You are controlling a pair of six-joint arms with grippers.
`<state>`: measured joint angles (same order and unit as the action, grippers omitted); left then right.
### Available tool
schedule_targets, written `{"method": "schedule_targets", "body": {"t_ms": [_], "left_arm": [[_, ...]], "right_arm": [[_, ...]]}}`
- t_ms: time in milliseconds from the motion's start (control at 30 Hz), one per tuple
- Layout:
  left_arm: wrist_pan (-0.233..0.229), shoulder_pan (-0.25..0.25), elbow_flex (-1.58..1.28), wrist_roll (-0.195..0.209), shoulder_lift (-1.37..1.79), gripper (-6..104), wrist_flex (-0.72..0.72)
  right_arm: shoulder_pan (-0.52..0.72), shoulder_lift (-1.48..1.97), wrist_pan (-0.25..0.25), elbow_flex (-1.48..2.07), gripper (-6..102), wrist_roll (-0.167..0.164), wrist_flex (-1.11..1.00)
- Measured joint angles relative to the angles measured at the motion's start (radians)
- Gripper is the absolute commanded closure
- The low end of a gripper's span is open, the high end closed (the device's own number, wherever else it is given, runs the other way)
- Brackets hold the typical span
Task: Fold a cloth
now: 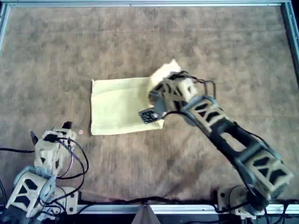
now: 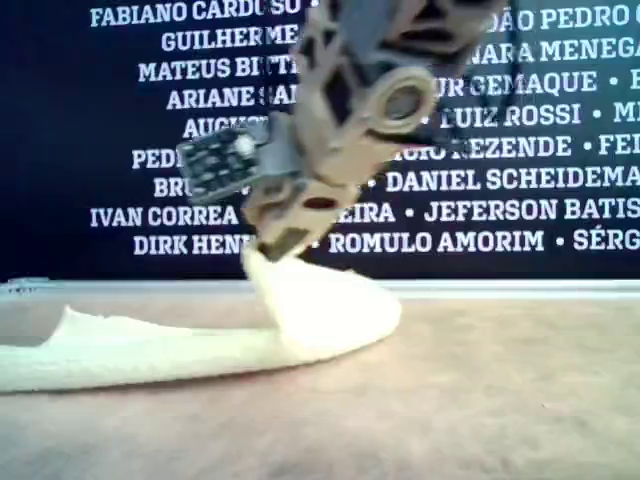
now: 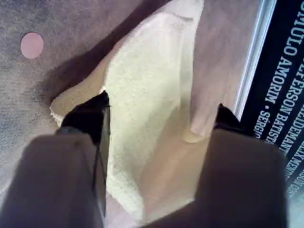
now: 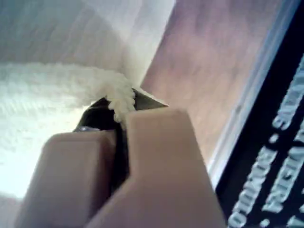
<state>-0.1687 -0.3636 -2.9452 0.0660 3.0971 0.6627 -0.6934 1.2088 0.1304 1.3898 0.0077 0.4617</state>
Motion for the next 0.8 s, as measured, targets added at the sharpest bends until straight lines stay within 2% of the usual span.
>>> {"method": "schedule_targets", "body": {"t_ms": [433,800], "left_arm": [[0.003,0.0,0.0,0.0,0.0,20,0.0],[0.003,0.0,0.0,0.0,0.0,20,0.0]], "right_arm": [[-0.241,-0.339,0.0,-0.437,96,-0.009,0.002],[-0.318,-0.554,0.006,-0.609,93,-0.009,0.002]]}}
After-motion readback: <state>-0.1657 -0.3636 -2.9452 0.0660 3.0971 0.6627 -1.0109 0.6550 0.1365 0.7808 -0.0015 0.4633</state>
